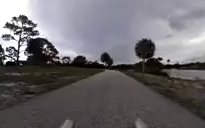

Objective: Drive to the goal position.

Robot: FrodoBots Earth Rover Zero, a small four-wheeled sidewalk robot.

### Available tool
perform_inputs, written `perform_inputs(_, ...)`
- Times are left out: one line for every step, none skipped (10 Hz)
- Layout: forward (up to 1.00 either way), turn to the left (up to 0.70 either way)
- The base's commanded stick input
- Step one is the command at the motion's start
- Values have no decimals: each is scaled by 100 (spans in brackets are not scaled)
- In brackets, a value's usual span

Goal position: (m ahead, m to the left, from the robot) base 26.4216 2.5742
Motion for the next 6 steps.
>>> perform_inputs(100, 0)
perform_inputs(100, 0)
perform_inputs(100, 0)
perform_inputs(100, 0)
perform_inputs(100, 0)
perform_inputs(100, 0)
